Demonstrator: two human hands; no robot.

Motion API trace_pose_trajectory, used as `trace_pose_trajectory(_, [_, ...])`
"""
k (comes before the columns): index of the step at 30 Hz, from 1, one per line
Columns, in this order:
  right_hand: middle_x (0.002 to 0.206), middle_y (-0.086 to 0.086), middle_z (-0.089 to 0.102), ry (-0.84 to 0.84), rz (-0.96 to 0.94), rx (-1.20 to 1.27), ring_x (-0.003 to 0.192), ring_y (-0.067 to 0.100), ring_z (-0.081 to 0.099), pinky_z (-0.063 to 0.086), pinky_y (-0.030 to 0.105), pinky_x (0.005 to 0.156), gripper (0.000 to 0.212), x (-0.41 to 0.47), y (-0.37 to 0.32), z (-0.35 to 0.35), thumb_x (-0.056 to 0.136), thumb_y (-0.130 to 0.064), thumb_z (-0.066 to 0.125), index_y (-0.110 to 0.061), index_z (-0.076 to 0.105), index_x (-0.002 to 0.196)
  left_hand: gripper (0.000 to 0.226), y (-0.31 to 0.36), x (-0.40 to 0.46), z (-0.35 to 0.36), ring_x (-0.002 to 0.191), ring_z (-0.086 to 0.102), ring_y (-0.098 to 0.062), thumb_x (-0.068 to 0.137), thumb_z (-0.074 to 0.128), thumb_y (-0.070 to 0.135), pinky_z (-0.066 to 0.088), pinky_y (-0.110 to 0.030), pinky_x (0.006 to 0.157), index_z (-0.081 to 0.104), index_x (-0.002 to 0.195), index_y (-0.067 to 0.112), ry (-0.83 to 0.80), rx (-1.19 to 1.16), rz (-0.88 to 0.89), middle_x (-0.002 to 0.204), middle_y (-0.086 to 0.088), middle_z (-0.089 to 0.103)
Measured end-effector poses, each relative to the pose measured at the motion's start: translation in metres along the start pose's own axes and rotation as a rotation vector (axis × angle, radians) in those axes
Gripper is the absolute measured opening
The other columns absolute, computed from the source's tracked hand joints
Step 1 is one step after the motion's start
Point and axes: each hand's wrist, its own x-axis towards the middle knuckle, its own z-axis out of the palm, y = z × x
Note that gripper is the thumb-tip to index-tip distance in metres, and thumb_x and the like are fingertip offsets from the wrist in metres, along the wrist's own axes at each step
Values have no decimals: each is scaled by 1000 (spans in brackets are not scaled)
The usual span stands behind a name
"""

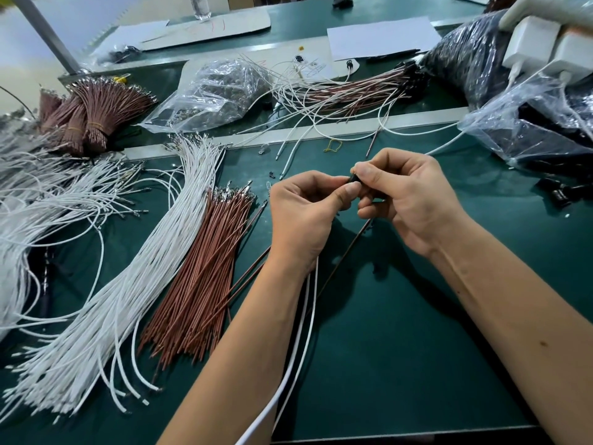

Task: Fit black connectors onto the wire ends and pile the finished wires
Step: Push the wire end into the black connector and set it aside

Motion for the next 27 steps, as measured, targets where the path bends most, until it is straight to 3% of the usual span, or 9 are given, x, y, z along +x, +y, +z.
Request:
trace_pose_trajectory(7, [75, 8, 65, -18, -24, 91, 59, 14, 55, 48, 22, 45, 20, 2, 4, -3, 103, -12, 58, -2, 73, 98, 9, 2, 2, 3, 73, 68, -24, 79, 82, 0, 57, -30, 71, 76, 86, -1, 41, -43, -27, 83, -19, 76])
trace_pose_trajectory(12, [81, 8, 66, 2, -199, 8, 69, 16, 58, 46, 23, 42, 25, 0, 9, 0, 105, -1, 51, -9, 74, 112, 10, 3, 3, 3, 63, 69, -12, 79, 82, 0, 54, -21, 64, 75, 86, 3, 62, -98, -31, 74, -8, 76])
trace_pose_trajectory(23, [87, 7, 71, 21, -419, -187, 70, 17, 68, 56, 26, 48, 28, -1, 12, 1, 98, 11, 57, -3, 73, 116, 11, 6, 0, 7, 68, 74, -19, 80, 76, -9, 58, -26, 68, 71, 83, 1, 31, -242, -41, 75, -11, 76])
trace_pose_trajectory(27, [92, 19, 69, 21, -458, -204, 71, 24, 69, 60, 30, 55, 30, -2, 14, 1, 98, 13, 56, 1, 72, 120, 12, 5, -1, 6, 67, 72, -19, 80, 76, -8, 58, -28, 69, 72, 81, 3, 30, -240, -44, 75, -11, 75])
